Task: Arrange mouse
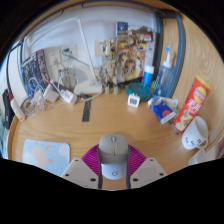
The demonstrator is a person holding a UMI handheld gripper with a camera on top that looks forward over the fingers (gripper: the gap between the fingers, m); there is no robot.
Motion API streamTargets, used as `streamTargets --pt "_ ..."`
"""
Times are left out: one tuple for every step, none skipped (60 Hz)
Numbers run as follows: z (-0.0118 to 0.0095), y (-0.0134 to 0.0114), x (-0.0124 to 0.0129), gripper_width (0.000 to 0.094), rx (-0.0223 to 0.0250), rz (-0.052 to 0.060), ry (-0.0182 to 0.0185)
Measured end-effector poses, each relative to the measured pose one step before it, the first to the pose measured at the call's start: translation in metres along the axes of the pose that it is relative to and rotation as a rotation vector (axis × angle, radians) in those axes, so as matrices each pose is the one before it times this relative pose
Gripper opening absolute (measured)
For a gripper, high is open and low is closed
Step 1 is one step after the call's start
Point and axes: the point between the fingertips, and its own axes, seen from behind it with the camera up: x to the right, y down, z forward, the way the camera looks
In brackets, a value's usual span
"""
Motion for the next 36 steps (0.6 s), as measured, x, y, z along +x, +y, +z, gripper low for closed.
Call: streamTargets --pt "-0.00602 -0.00757 -0.00107 0.0315 0.01417 0.001 0.00572" --pt "-0.0061 -0.0098 -0.00082 0.0316 0.0183 0.0023 0.00637" --pt "-0.00634 -0.01036 -0.00147 0.0316 0.02049 0.0046 0.00484" --pt "-0.007 -0.01102 -0.00187 0.0316 0.02194 0.0059 0.00283" --pt "-0.00717 -0.01149 -0.00269 0.0315 0.02111 0.0058 0.00031" --pt "-0.00703 -0.01192 -0.00299 0.0315 0.02148 0.0046 -0.0003" --pt "-0.00689 -0.01165 -0.00346 0.0315 0.02079 0.0032 0.0002" --pt "-0.00698 -0.01216 -0.00348 0.0315 0.02135 0.0023 0.00029" --pt "-0.00588 -0.0136 -0.00465 0.0316 0.01999 0.0018 0.00377" --pt "-0.00703 -0.0115 -0.00506 0.0316 0.02192 0.0014 -0.00232" --pt "-0.00666 -0.0114 -0.00495 0.0316 0.01913 0.0005 -0.00719" --pt "-0.00603 -0.01058 -0.0067 0.0315 0.01797 0.0007 -0.00703" --pt "-0.00557 -0.01 -0.00716 0.0316 0.01648 0.0013 -0.00777" --pt "-0.00517 -0.00979 -0.00752 0.0316 0.01631 0.0018 -0.008" --pt "-0.00474 -0.00888 -0.00822 0.0315 0.01603 0.0002 -0.00874" --pt "-0.00394 -0.00784 -0.00954 0.0315 0.01651 -0.0027 -0.00768" --pt "-0.00361 -0.00686 -0.00882 0.0315 0.013 -0.0054 -0.00956" --pt "-0.00295 -0.00587 -0.00849 0.0316 0.01157 -0.0065 -0.00926" --pt "-0.00211 -0.00429 -0.00995 0.0315 0.01069 -0.0058 -0.00453" --pt "-0.00248 -0.00548 -0.00828 0.0316 0.00213 -0.0044 -0.01038" --pt "-0.00115 -0.00269 -0.00911 0.0315 0.00657 -0.004 -0.01122" --pt "-0.00029 -0.00147 -0.00959 0.0315 0.00389 -0.0039 -0.01175" --pt "0.00011 0.00068 -0.00968 0.0315 -0.00002 -0.0051 -0.0116" --pt "0.0011 0.00217 -0.00941 0.0316 -0.00386 -0.0058 -0.01063" --pt "0.00159 0.00396 -0.00946 0.0315 -0.00708 -0.0049 -0.00924" --pt "0.00328 0.00664 -0.00904 0.0314 -0.00413 -0.0042 -0.00894" --pt "0.0028 0.00596 -0.00901 0.0314 -0.0108 -0.0008 -0.00874" --pt "0.0039 0.00802 -0.00951 0.0314 -0.00795 -0.0001 -0.00898" --pt "0.00341 0.00744 -0.00874 0.0315 -0.01505 0.0011 -0.01062" --pt "0.00322 0.00689 -0.00849 0.0314 -0.0196 0.0025 -0.00658" --pt "0.00384 0.00865 -0.00707 0.0314 -0.01636 0.0007 -0.0074" --pt "0.00461 0.01072 -0.00522 0.0313 -0.01162 -0.0023 -0.00681" --pt "0.00467 0.00989 -0.00478 0.0314 -0.0182 -0.0034 -0.00186" --pt "0.00457 0.01073 -0.00471 0.0314 -0.02011 -0.0052 -0.00219" --pt "0.00475 0.01069 -0.00473 0.0314 -0.0202 -0.005 -0.00288" --pt "0.00485 0.01023 -0.00451 0.0314 -0.01822 -0.0033 -0.00267"
